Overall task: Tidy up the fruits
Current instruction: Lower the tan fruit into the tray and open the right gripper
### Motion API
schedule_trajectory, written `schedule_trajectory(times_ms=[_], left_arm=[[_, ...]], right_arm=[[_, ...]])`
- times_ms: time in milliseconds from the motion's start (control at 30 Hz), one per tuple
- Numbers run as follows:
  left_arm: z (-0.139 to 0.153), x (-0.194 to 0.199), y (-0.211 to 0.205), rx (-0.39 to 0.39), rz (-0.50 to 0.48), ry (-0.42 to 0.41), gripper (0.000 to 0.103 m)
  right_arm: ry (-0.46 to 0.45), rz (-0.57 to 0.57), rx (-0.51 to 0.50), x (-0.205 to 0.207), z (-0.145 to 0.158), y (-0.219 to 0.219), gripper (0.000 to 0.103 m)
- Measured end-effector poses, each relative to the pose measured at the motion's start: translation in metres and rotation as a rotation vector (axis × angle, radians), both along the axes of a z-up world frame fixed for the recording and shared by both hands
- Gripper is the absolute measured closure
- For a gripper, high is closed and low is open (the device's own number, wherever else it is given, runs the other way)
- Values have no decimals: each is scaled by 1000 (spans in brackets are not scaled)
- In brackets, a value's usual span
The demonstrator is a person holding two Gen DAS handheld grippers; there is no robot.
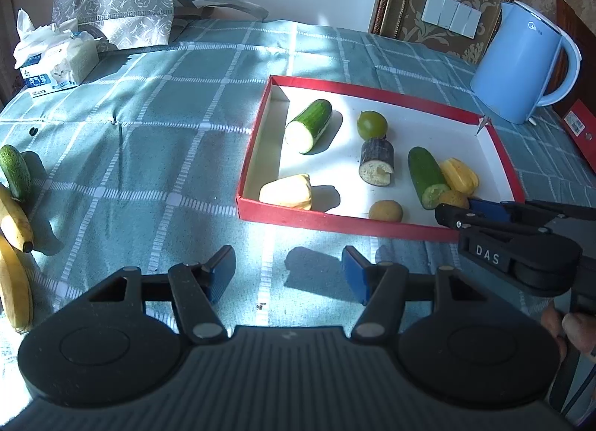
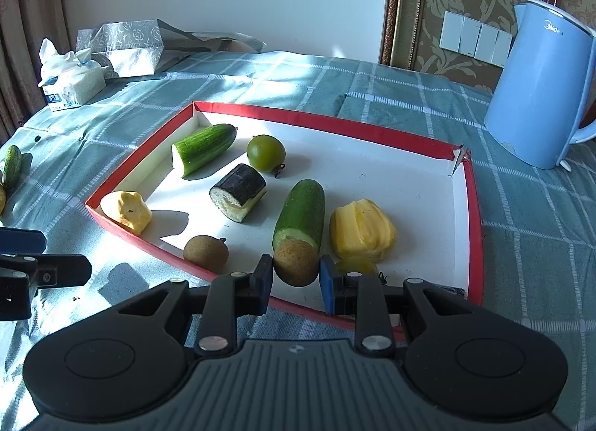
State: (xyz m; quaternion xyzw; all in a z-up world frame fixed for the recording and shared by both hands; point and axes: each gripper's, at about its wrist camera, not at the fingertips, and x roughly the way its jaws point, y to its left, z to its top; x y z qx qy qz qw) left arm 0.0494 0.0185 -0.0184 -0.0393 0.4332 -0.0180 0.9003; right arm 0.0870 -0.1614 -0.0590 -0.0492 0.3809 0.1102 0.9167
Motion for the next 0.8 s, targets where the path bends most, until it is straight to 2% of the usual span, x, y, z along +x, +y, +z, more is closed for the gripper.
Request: schedule_trajectory(times_ms=[800], left_arm=[[-4,14,0,-10,-5,9,42]], right_arm=[[31,8,-38,13,-7,10,77]])
